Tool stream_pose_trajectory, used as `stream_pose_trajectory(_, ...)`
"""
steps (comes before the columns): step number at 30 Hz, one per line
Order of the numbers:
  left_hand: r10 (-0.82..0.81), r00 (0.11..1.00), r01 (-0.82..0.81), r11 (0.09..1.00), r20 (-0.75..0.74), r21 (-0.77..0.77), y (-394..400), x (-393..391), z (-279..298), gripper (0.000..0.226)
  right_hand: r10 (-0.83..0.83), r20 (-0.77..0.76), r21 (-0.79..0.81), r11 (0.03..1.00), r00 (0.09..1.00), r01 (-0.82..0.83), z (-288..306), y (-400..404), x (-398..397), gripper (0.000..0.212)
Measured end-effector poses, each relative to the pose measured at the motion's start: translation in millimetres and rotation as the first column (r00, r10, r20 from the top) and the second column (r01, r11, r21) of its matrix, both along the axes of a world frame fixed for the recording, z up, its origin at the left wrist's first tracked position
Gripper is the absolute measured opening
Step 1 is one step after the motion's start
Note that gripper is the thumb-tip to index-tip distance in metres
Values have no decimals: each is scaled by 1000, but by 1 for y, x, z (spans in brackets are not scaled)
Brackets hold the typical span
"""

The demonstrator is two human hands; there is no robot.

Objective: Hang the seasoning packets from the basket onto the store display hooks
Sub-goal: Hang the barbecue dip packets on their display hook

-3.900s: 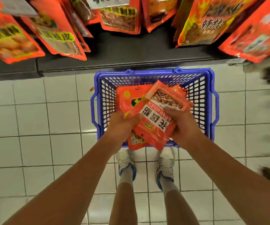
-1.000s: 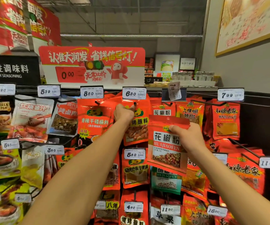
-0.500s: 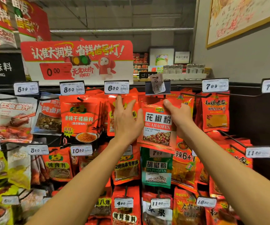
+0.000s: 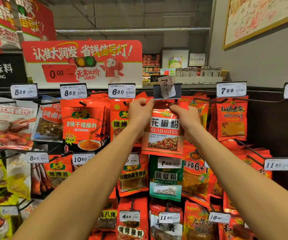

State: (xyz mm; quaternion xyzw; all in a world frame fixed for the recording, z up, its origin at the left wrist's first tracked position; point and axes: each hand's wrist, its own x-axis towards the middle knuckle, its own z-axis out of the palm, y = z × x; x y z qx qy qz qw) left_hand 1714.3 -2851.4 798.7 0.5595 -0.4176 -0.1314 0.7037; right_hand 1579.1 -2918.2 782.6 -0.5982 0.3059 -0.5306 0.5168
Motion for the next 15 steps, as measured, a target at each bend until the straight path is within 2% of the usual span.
stream_pose_trajectory(4,7,1000,-7,1000,-3,-4,-3,0,0,30,-16,-2,-38,999,1000,16,4,-3,2,13)
stream_pose_trajectory(8,16,997,-15,1000,-70,25,-10,-1,3,26,-23,7,-14,1000,1000,23,9,-9,6,12)
stream_pose_trajectory(13,26,993,-18,997,-118,73,-13,1,-3,27,-37,-44,5,999,998,37,5,-15,7,23)
stream_pose_trajectory(15,25,992,-17,998,-122,66,-15,2,-8,31,-62,-43,-57,997,997,60,-4,-18,3,26)
